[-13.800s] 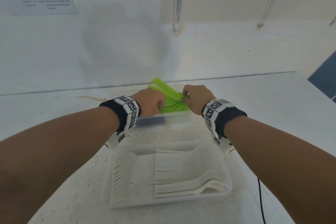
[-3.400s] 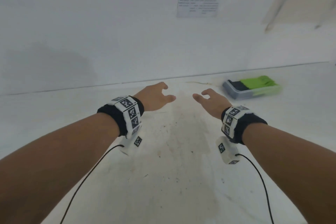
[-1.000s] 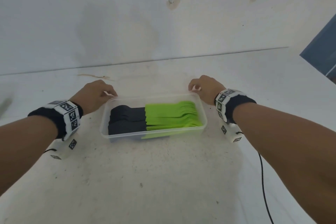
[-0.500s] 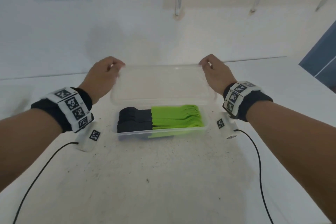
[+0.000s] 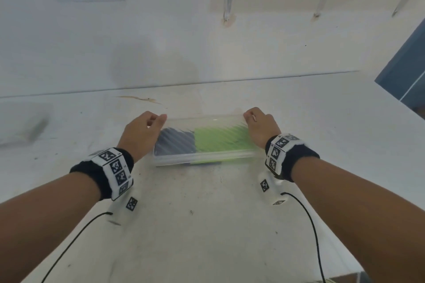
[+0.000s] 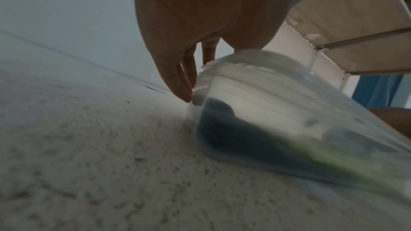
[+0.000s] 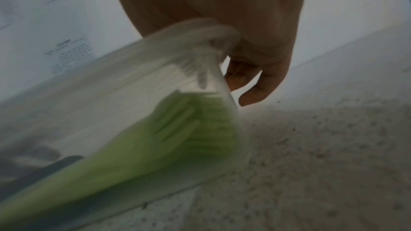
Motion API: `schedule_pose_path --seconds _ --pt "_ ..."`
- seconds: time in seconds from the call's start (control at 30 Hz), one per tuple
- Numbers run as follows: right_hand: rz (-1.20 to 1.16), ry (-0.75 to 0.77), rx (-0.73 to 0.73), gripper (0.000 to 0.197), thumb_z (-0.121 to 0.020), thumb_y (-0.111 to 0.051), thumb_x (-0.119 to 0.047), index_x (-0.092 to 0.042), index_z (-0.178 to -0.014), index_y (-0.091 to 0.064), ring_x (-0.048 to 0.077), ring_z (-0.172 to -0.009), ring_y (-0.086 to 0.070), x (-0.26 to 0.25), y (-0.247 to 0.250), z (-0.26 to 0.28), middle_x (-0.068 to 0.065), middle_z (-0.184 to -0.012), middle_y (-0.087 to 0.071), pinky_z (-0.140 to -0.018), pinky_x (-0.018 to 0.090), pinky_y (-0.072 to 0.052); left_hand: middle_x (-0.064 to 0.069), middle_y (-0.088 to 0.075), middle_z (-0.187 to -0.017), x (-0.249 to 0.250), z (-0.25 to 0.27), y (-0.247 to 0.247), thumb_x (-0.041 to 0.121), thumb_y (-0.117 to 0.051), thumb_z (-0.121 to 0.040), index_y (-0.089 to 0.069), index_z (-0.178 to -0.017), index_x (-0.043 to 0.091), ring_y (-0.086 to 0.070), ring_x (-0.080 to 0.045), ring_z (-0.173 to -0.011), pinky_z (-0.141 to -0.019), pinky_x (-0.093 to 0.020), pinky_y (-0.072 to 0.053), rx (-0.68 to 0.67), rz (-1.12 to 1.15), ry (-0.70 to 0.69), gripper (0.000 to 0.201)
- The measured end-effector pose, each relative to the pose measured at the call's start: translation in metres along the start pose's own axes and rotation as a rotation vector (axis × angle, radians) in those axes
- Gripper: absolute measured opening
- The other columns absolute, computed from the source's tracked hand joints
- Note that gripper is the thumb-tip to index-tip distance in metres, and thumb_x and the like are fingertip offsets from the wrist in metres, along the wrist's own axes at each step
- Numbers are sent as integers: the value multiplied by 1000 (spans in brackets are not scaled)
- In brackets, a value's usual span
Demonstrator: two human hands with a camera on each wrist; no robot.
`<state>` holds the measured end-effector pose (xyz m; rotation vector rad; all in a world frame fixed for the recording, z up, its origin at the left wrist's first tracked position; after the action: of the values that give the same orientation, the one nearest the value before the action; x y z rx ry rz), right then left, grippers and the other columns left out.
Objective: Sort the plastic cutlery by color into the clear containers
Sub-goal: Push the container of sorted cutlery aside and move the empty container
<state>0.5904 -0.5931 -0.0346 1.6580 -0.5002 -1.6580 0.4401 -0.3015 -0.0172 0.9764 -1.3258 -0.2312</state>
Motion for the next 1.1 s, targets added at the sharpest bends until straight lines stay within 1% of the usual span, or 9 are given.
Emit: schedule_pose_path --seconds 0.13,0.23,0.43,0.53,0.6,0.7,0.8,0.97,1.1 --pt "35 -69 29 38 -105 -32 -50 -29 -127 -53 39 -96 -59 -7 -4 4 14 -117 -48 -93 42 -49 -2 -63 -116 0 3 1 58 -54 -98 -40 -145 25 -64 -23 -101 -90 -41 -55 -35 0 12 59" --pt "66 -95 47 41 -106 -29 -51 -27 -131 -51 40 -101 -56 -10 -8 4 12 -114 -44 -92 42 -48 -6 -64 -123 -5 0 -2 55 -50 -101 -52 -137 17 -62 -25 -109 -94 -38 -50 -49 8 55 51" --pt "115 -77 24 41 -104 -29 -51 -25 -129 -51 38 -102 -55 -16 -8 4 10 -112 -41 -94 44 -47 -1 -62 -120 -11 3 -5 53 -51 -101 -53 -135 17 -60 -17 -102 -76 -22 -43 -16 81 85 49" --pt "145 -35 -29 67 -89 -11 -64 -23 -123 -51 31 -94 -52 -22 -11 2 9 -121 -49 -87 42 -46 2 -62 -114 -13 0 -4 53 -52 -101 -54 -131 20 -59 -6 -92 -68 -18 -41 -32 74 82 44" --pt "116 -77 -34 55 -98 -18 -57 -18 -121 -50 31 -93 -54 -27 -7 0 11 -119 -50 -88 43 -48 3 -62 -109 -13 -6 -2 50 -49 -103 -53 -127 22 -58 -5 -92 -69 -20 -42 -61 42 74 37" --pt "49 -96 17 28 -109 -29 -30 -13 -121 -48 33 -99 -52 -28 -3 0 10 -116 -47 -88 45 -50 1 -62 -108 -11 -11 -2 41 -44 -107 -53 -124 22 -60 -17 -96 -77 -29 -44 -103 14 83 27" --pt "139 -38 16 35 -106 -25 -39 -18 -120 -48 29 -94 -50 -22 -11 1 7 -119 -51 -76 38 -43 -3 -58 -120 -7 -10 -7 31 -34 -110 -51 -136 15 -55 -21 -108 -90 -32 -40 -116 -35 36 35" --pt "174 11 -18 34 -108 -29 -38 -21 -125 -54 29 -103 -49 -18 -8 1 -4 -112 -50 -85 38 -45 -8 -59 -116 -9 -11 -23 40 -32 -109 -50 -124 15 -57 -26 -105 -89 -37 -43 -42 -8 81 35" --pt "23 -36 39 39 -101 -40 -52 -24 -117 -62 26 -99 -59 -12 -6 -5 6 -117 -64 -82 35 -42 -8 -60 -112 -11 -12 -23 44 -35 -108 -50 -121 15 -57 -27 -103 -90 -42 -45 -39 -12 90 35"
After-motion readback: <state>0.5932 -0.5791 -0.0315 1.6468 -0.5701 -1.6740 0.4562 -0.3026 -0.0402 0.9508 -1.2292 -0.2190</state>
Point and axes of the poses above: each hand's wrist, its own z-axis away from the middle knuckle, its own y-axis out of the back of the hand, x = y × z, the point moved 2 cm from there along -z, towards the middle knuckle
